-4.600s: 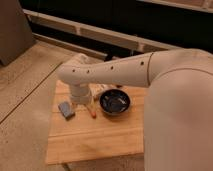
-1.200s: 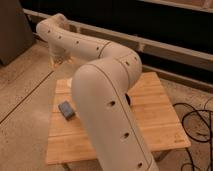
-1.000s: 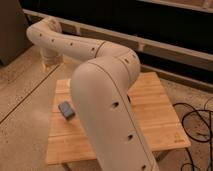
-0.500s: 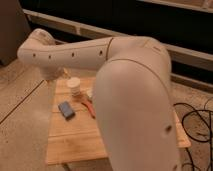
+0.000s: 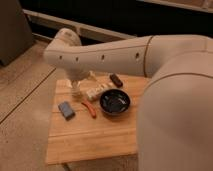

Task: Move the arm in a circular motion

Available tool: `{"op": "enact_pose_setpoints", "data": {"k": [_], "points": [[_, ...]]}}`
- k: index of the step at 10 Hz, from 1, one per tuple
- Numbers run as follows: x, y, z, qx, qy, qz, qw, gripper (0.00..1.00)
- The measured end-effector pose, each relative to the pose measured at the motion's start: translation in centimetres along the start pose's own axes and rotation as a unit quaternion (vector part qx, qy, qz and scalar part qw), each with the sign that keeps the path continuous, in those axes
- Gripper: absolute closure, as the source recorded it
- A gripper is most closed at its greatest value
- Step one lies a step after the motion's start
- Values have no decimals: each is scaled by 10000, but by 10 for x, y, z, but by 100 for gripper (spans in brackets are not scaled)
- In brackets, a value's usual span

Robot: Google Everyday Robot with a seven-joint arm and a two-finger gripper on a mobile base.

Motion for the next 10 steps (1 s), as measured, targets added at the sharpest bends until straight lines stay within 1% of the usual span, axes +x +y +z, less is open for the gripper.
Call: {"op": "enact_pose_setpoints", "data": {"k": [1,2,3,4,5,7,8,9,10], "points": [[-9,-24,4,-22,75,289,9996,35],[-19,-39,9,-57,136,459,9988,35],[-41,-51,23,-175,212,617,9977,35],[-62,-47,34,-294,267,598,9974,35],[-79,-34,39,-357,293,459,9979,35],[-108,3,38,-478,237,61,9986,35],[-122,37,33,-545,176,-319,9978,35],[-127,59,29,-565,134,-610,9964,35],[-127,77,26,-566,117,-859,9946,35]]}}
